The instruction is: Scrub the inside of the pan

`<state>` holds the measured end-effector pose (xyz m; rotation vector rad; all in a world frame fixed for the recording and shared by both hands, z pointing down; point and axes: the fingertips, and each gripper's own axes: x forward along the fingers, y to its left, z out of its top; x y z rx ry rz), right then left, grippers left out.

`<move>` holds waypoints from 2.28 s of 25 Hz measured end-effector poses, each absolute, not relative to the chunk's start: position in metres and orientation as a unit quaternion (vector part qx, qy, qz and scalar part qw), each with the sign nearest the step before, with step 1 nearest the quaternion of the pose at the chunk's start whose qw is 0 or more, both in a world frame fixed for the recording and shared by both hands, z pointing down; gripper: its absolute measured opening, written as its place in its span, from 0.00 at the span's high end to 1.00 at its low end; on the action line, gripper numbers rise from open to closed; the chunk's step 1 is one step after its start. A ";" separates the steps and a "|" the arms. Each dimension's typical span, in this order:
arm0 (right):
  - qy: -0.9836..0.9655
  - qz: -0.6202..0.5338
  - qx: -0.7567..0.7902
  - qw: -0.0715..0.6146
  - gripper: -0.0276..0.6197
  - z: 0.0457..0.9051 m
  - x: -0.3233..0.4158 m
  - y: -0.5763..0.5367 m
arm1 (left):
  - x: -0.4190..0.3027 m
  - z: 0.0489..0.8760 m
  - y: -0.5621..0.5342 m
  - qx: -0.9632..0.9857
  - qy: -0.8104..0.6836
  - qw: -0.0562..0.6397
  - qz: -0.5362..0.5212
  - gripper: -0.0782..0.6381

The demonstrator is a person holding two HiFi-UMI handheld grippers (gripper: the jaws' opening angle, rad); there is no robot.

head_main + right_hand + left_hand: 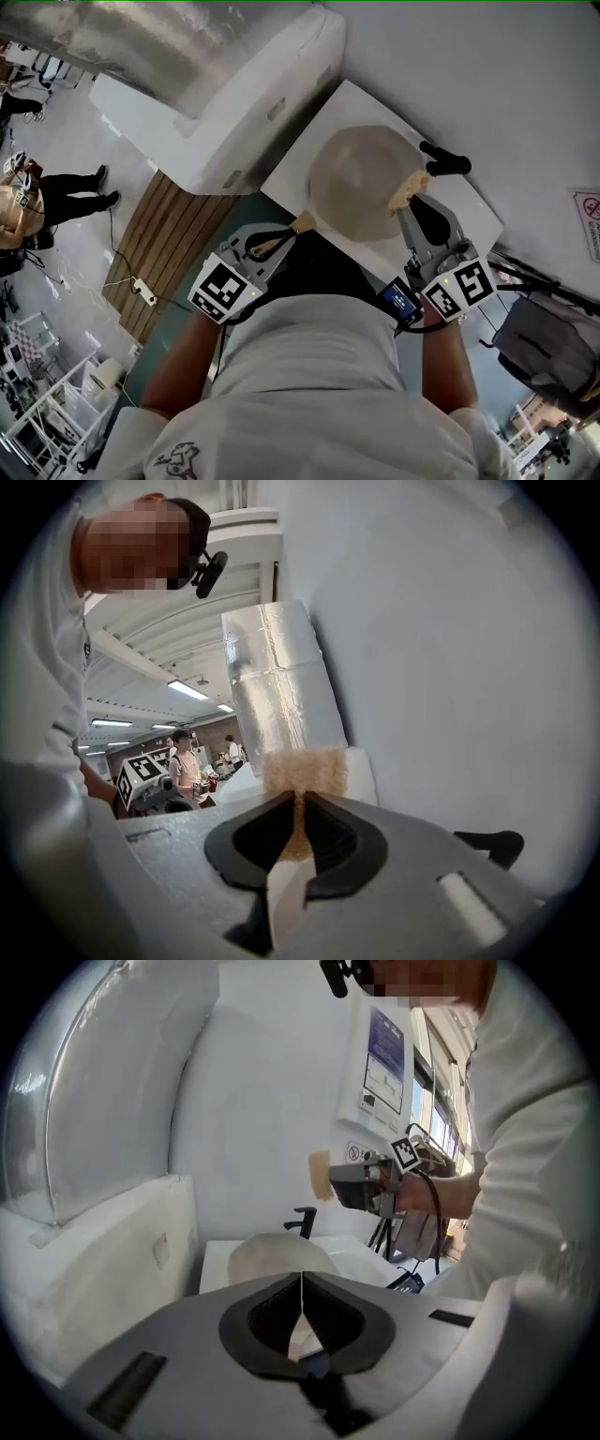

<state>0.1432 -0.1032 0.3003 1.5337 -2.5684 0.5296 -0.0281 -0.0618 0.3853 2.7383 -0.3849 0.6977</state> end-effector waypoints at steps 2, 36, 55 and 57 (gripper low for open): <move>-0.845 0.184 0.500 0.056 0.90 0.312 0.145 -0.106 | -0.030 0.405 -0.064 0.942 -0.145 0.153 0.263 0.88; -0.821 0.285 0.480 0.124 0.90 0.454 0.172 -0.146 | -0.046 0.613 -0.033 0.852 -0.102 0.216 0.465 0.61; -0.757 0.309 0.543 0.190 0.90 0.525 0.209 -0.217 | -0.049 0.618 -0.032 0.845 -0.084 0.233 0.474 0.67; -0.756 0.309 0.540 0.205 0.90 0.536 0.210 -0.224 | -0.049 0.618 -0.032 0.844 -0.082 0.233 0.476 0.67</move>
